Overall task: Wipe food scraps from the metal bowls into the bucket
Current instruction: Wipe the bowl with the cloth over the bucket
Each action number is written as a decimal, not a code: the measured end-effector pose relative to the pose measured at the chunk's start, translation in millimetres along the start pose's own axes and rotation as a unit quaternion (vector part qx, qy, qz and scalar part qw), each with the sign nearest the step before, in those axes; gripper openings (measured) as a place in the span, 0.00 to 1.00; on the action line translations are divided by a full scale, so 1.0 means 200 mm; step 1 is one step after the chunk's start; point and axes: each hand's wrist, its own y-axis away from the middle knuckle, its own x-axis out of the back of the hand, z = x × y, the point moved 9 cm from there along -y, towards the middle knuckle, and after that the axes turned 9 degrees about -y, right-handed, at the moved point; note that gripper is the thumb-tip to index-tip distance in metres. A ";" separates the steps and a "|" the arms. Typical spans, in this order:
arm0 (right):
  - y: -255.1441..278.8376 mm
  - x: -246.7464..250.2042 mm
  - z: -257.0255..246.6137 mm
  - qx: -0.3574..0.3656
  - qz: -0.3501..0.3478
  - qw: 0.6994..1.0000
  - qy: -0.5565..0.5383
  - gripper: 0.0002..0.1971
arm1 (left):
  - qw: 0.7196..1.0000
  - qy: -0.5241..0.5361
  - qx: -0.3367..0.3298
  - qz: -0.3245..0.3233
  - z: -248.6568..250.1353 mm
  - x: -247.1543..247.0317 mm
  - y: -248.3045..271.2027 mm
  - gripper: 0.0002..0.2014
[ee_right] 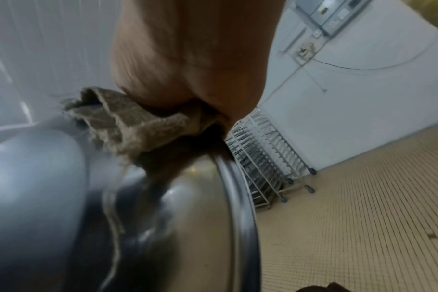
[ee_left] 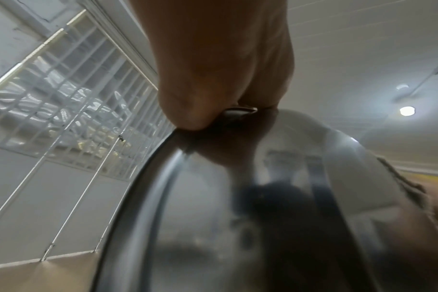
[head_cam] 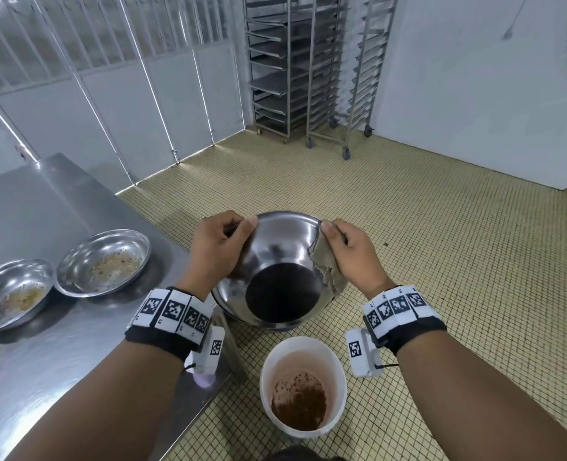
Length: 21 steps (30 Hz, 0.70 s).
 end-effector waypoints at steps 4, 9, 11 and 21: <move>-0.01 -0.05 -0.09 0.037 -0.025 0.997 0.058 0.14 | 0.998 -0.041 -0.016 -0.034 0.02 -0.07 0.02 0.14; -0.03 -0.06 -0.14 0.061 -0.044 0.992 0.100 0.13 | 0.998 -0.025 -0.028 -0.042 0.05 -0.07 0.01 0.13; -0.01 0.00 -0.06 0.011 -0.009 1.000 0.010 0.16 | 1.000 0.022 0.008 0.006 0.00 -0.01 0.01 0.13; -0.05 -0.04 -0.16 0.065 -0.043 0.990 0.117 0.14 | 0.988 -0.110 -0.079 -0.079 0.08 -0.10 -0.01 0.13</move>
